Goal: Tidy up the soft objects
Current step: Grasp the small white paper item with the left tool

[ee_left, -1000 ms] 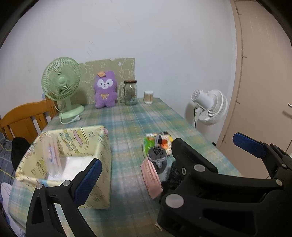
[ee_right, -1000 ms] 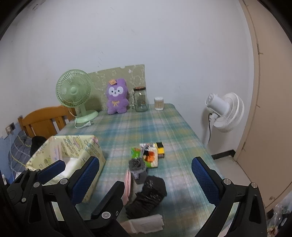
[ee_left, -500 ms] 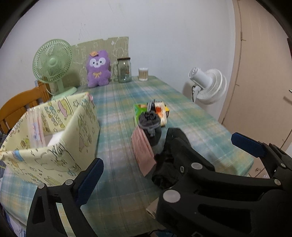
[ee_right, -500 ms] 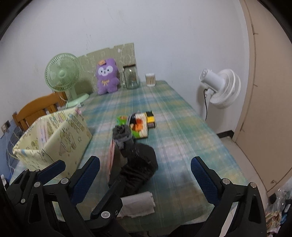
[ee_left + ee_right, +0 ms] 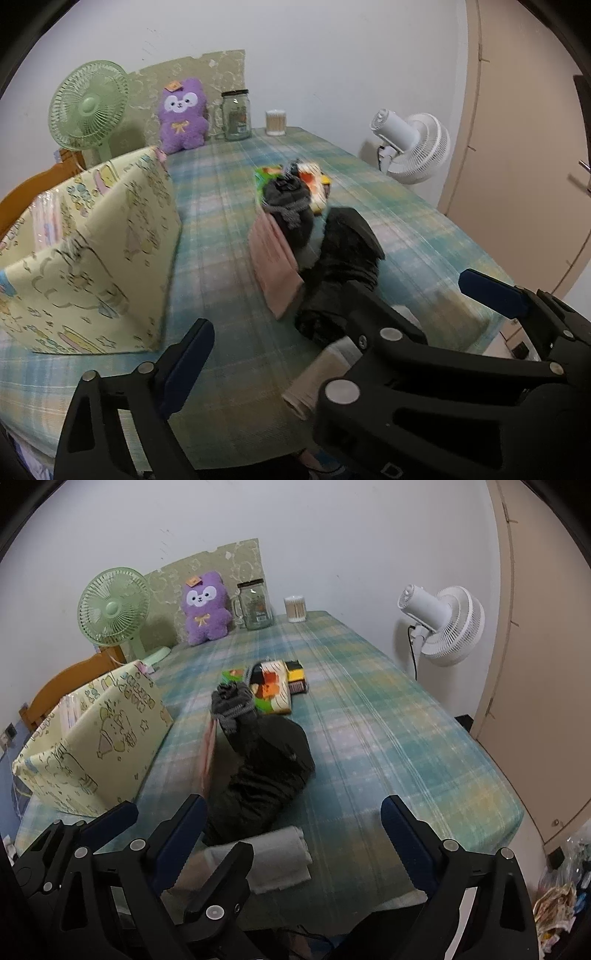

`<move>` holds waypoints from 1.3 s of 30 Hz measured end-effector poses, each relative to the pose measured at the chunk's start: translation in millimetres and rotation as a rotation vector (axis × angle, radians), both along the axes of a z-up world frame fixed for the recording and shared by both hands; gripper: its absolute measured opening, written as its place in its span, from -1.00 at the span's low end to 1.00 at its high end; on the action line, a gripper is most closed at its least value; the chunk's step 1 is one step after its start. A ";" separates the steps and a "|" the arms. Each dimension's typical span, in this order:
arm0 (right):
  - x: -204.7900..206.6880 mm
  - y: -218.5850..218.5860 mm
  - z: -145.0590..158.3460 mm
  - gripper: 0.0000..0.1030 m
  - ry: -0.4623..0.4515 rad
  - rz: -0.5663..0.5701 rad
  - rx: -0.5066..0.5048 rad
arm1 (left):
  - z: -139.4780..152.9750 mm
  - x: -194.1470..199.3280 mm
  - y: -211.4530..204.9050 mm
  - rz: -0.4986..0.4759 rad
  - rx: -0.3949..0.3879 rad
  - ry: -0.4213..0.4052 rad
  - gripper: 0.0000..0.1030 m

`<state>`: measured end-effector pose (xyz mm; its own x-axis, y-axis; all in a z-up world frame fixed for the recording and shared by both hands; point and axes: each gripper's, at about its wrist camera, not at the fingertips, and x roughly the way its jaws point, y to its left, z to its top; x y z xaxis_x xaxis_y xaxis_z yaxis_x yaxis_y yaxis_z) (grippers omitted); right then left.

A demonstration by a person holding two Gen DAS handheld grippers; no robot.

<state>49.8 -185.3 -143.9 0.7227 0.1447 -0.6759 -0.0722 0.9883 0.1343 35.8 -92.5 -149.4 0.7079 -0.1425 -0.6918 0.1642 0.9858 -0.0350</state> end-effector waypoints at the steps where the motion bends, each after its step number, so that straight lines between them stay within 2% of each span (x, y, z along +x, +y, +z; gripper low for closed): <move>1: -0.9 -1.3 -1.9 0.88 0.005 -0.004 -0.001 | -2.1 0.0 -1.5 -0.007 -0.003 0.005 0.76; 6: -1.2 -8.7 -13.2 0.88 0.036 -0.029 -0.006 | -12.9 -0.9 -7.1 -0.014 -0.009 0.019 0.71; 7: -1.0 -9.7 -14.9 0.88 0.042 -0.033 -0.006 | -14.3 -0.4 -7.2 -0.018 -0.013 0.028 0.62; 9: -1.2 -11.4 -18.6 0.88 0.052 -0.040 -0.007 | -17.4 -0.6 -10.1 -0.012 0.002 0.031 0.56; 12: -0.6 -14.0 -19.5 0.88 0.055 -0.042 0.014 | -16.9 -2.1 -13.1 -0.024 0.003 0.022 0.25; 14: 0.1 -13.7 -18.8 0.88 0.053 -0.039 0.012 | -16.0 -2.6 -13.3 -0.023 0.007 0.018 -0.06; 15: -0.5 -13.2 -18.0 0.88 0.049 -0.038 0.010 | -15.5 -2.5 -13.0 -0.024 0.008 0.018 -0.12; 17: -2.2 -11.3 -16.4 0.88 0.043 -0.032 0.010 | -14.2 -3.8 -11.7 -0.028 0.007 0.023 -0.37; 20: -5.0 -8.1 -14.0 0.88 0.036 -0.027 0.007 | -12.5 -5.1 -8.8 -0.035 -0.003 0.026 -0.54; 23: -7.7 -5.2 -10.3 0.88 0.026 -0.021 0.014 | -9.0 -9.1 -4.5 -0.037 -0.017 0.020 -0.61; 28: -14.4 4.7 -1.0 0.88 0.003 -0.001 0.017 | -0.4 -18.1 4.0 -0.020 -0.020 -0.011 -0.63; 32: -18.5 14.9 6.4 0.88 -0.018 0.019 0.015 | 8.2 -26.4 13.7 0.007 -0.001 -0.064 -0.63; 39: -11.9 31.6 12.0 0.88 -0.041 0.042 0.003 | 12.5 -22.3 30.7 0.085 0.004 -0.090 -0.63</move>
<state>37.9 -153.7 -131.9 0.7432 0.1775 -0.6451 -0.1195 0.9839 0.1331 13.6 -61.8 -136.8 0.7766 -0.0767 -0.6252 0.0823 0.9964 -0.0201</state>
